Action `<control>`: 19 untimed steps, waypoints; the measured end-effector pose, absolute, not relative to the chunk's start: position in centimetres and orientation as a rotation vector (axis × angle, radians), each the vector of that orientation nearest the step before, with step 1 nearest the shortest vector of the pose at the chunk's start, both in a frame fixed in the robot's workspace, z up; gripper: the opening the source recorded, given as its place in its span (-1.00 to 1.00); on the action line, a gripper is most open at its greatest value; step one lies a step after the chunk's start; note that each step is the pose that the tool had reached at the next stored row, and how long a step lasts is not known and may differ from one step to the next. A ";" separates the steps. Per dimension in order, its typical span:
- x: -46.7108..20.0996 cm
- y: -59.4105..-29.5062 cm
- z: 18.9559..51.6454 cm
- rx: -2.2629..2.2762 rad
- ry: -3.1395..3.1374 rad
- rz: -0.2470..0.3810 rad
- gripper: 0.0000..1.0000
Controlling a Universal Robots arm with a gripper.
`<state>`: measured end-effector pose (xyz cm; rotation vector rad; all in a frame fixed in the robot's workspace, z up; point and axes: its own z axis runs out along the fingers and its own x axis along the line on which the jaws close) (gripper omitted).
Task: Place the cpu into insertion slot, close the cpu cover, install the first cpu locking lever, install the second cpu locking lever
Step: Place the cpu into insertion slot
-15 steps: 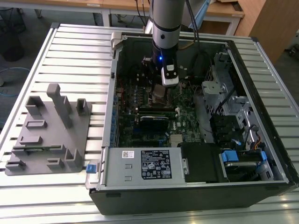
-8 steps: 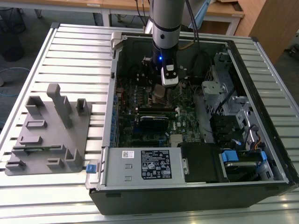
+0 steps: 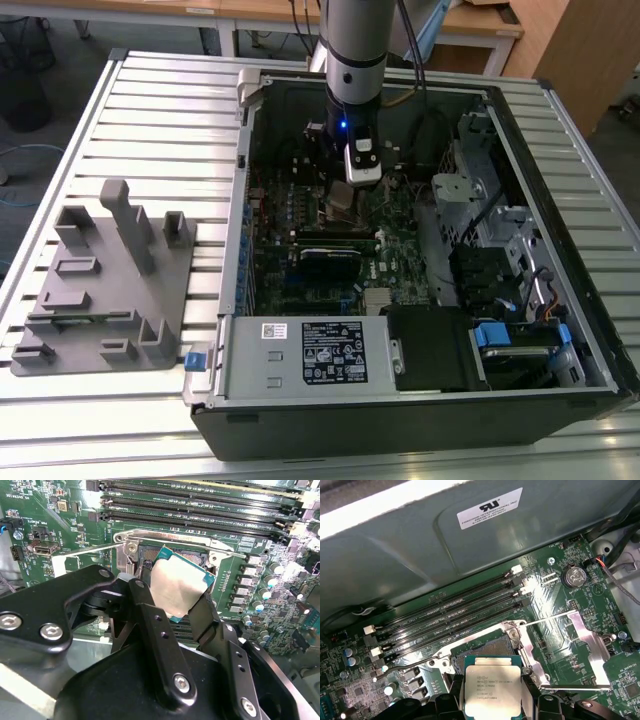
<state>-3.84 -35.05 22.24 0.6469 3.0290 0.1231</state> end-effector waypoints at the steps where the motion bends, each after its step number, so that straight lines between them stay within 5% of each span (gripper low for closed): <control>1: -3.8 -35.0 22.2 0.647 3.029 0.123 0.08; 19: -3.8 -35.0 22.2 0.857 2.971 0.117 0.08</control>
